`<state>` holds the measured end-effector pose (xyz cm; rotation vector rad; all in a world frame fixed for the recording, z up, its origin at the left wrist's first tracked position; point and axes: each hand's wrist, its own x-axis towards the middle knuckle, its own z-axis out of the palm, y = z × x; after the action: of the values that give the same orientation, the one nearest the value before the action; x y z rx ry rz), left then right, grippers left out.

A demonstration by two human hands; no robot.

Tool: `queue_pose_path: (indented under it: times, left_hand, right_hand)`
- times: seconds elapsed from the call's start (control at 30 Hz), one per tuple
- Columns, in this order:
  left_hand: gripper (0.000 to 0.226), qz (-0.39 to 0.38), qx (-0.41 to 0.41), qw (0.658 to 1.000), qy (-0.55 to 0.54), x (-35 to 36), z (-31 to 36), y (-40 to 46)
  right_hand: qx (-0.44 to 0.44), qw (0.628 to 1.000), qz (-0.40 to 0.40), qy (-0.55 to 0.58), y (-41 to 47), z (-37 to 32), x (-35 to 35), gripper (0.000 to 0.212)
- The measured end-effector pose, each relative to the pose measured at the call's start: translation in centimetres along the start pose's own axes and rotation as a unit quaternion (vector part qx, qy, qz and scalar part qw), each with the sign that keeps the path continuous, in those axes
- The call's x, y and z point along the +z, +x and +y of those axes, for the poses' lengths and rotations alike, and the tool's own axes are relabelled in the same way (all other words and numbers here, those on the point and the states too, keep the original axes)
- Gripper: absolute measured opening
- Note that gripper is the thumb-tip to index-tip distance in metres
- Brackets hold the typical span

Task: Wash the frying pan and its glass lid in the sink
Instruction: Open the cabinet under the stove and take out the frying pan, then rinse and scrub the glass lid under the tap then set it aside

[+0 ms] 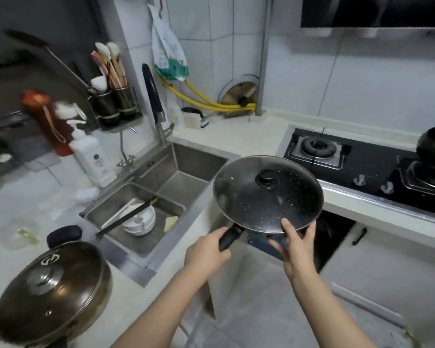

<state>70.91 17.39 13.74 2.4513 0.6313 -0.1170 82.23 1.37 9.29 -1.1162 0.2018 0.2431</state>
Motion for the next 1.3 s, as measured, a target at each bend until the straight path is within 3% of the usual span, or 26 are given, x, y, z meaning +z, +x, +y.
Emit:
queue_pose_path:
  times: [0.23, 0.37, 0.63, 0.77, 0.97, 1.03, 1.1, 1.2, 1.3]
  left_hand:
    - [0.052, 0.048, -0.047, 0.998, -0.019, -2.1, 0.6, 4.5]
    - [0.051, 0.078, -0.117, 0.989, -0.049, -2.3, 1.3, 7.9]
    - [0.046, 0.114, -0.247, 0.951, -0.149, -3.7, 1.9, 12.9]
    - [0.041, 0.129, -0.288, 0.935, -0.16, -4.9, 0.3, 15.1]
    - [0.039, 0.144, -0.322, 0.922, -0.156, -6.5, -4.3, 19.6]
    - [0.035, 0.136, -0.32, 0.925, -0.153, -6.9, -5.6, 21.2]
    - [0.033, 0.134, -0.322, 0.925, -0.152, -7.3, -6.8, 22.6]
    - [0.038, 0.129, -0.342, 0.918, -0.152, -7.4, -8.4, 24.4]
    - [0.045, 0.094, -0.353, 0.916, -0.165, -7.6, -9.4, 25.5]
  right_hand:
    - [0.027, 0.994, -0.108, -0.014, 6.4, -1.4, 4.8, 0.067]
    - [0.063, 0.983, -0.17, -0.034, 11.4, -2.1, 8.0, 0.066]
    - [0.159, 0.935, -0.285, -0.138, 19.5, -0.8, 15.1, 0.069]
    - [0.229, 0.913, -0.302, -0.147, 21.7, 1.1, 19.0, 0.073]
    - [0.258, 0.906, -0.295, -0.161, 25.1, 5.8, 24.3, 0.064]
    - [0.255, 0.903, -0.281, -0.201, 26.5, 7.2, 25.8, 0.065]
    - [0.191, 0.897, -0.284, -0.281, 27.9, 8.4, 27.0, 0.071]
    - [0.021, 0.834, -0.314, -0.454, 29.9, 8.9, 28.1, 0.089]
    - [-0.069, 0.692, -0.38, -0.61, 31.6, 8.9, 28.8, 0.09]
